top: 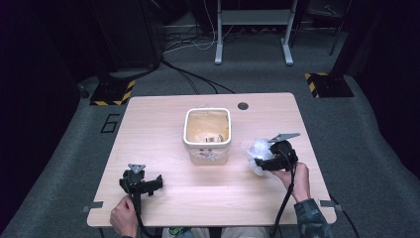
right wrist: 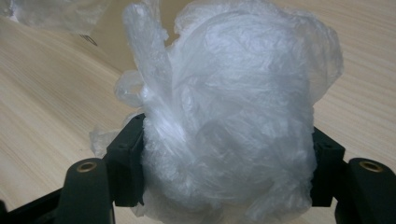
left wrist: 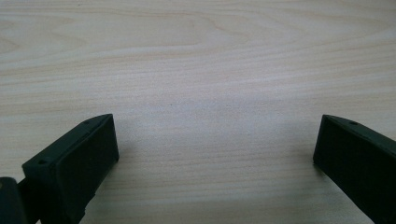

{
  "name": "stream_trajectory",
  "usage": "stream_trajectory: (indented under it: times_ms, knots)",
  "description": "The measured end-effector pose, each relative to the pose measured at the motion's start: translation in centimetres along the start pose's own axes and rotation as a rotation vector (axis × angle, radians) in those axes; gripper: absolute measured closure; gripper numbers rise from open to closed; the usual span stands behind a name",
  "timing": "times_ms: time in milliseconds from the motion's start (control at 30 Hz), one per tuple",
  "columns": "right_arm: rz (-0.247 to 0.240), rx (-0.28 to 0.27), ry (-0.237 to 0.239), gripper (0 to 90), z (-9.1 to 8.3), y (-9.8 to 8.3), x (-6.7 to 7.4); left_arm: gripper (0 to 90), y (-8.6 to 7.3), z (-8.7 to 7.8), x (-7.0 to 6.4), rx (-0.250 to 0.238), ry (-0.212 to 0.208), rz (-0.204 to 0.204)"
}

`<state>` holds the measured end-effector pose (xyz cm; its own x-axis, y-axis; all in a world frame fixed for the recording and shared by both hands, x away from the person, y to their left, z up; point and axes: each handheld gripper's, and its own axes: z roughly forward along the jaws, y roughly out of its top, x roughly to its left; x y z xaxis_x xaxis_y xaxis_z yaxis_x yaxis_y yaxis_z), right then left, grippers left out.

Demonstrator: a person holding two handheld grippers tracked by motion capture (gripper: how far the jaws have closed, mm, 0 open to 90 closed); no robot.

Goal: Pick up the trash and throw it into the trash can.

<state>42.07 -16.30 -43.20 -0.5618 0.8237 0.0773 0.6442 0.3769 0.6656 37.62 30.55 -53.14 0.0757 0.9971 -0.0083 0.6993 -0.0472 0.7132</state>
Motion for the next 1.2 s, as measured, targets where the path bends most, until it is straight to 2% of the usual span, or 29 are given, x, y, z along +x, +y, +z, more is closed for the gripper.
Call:
stream_trajectory:
  times_ms: [67, 167, 200, 233, 367, 867, 1200]
  knots:
    - [0.009, -0.006, -0.001, 31.4, -0.2, 0.2, 0.2, 0.0, 0.0, 0.0, 0.0, 0.0, 0.0, 0.0]
    - [-0.01, -0.012, 0.003, 31.4, -0.3, 0.6, 0.2, 0.0, 0.0, 0.0, 0.0, 0.0, 0.0, 0.0]
    - [0.001, -0.013, 0.004, 31.5, -0.4, 0.7, 0.3, 0.0, 0.0, 0.0, 0.0, 0.0, 0.0, 0.0]
    - [-0.014, -0.016, 0.004, 31.5, -0.5, 0.8, 0.3, 0.0, 0.0, 0.0, 0.0, 0.0, 0.0, 0.0]
    - [-0.009, -0.023, 0.007, 31.5, -0.7, 1.1, 0.5, 0.0, 0.0, 0.0, 0.0, 0.0, 0.0, 0.0]
    - [-0.043, -0.059, 0.031, 31.8, -1.9, 3.0, 0.8, 0.0, 0.0, 0.0, 0.0, 0.0, 0.0, -0.001]
    - [-0.061, -0.062, 0.036, 32.1, -2.1, 3.9, 1.1, 0.0, 0.0, 0.0, 0.0, -0.001, 0.0, -0.006]
